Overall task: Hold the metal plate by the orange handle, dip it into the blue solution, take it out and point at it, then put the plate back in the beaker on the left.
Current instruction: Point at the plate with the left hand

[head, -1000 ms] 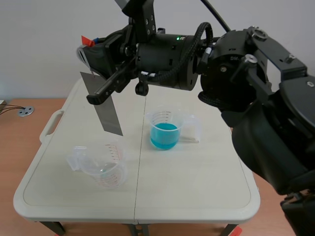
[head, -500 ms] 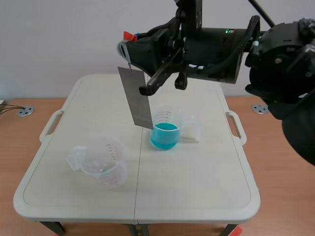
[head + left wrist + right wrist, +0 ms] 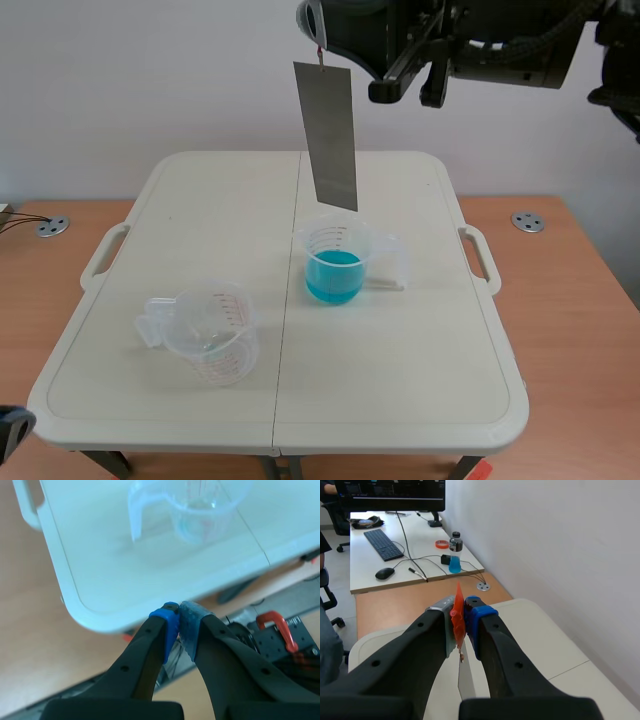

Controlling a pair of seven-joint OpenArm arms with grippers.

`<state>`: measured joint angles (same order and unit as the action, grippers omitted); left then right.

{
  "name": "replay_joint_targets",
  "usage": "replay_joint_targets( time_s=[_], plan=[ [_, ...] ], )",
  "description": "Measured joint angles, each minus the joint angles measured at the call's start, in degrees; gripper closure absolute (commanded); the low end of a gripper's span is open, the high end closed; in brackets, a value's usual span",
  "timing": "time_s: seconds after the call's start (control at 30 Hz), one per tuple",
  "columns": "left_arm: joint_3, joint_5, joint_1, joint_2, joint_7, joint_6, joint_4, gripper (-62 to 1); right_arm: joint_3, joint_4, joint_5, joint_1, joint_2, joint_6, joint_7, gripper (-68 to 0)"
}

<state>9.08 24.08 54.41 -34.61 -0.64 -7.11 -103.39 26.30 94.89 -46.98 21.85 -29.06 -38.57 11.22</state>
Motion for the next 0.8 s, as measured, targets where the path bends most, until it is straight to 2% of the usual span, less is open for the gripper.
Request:
replay_joint_targets(
  time_s=[0.17, 0.23, 0.3, 0.43, 0.63, 0.8],
  plan=[
    [-0.02, -0.37, -6.08, 0.0, -0.98, -0.48, 0.02, -2.7, 0.0, -1.11, -1.09, 1.01, -0.66, -0.02, -1.18, -1.5],
    [-0.02, -1.75, -8.87, 0.0, -2.56, -2.05, 0.02, -2.7, 0.0, -2.8, -1.09, 1.27, -0.66, -0.02, -1.84, -1.5],
    [-0.07, -1.73, -11.8, 0.0, -3.82, -3.58, 0.02, -2.7, 0.02, -4.87, -1.05, 1.44, -0.66, -0.02, -2.25, -1.5],
    [-0.74, -1.7, -17.77, -0.04, -5.42, -4.11, 0.02, -2.7, 0.02, -8.17, -1.31, 2.19, -0.66, -0.28, -3.54, -1.5],
    [-8.61, -1.7, -27.08, -2.43, -7.85, -5.18, 0.2, -2.7, 0.04, -10.84, -1.73, 4.0, -0.63, -0.33, -4.85, -1.5],
    [-15.54, -2.91, -36.15, -2.58, -7.76, -6.73, 4.11, -2.7, 1.57, -11.61, -1.73, 4.83, -0.61, -0.39, -5.16, -1.5]
  ],
)
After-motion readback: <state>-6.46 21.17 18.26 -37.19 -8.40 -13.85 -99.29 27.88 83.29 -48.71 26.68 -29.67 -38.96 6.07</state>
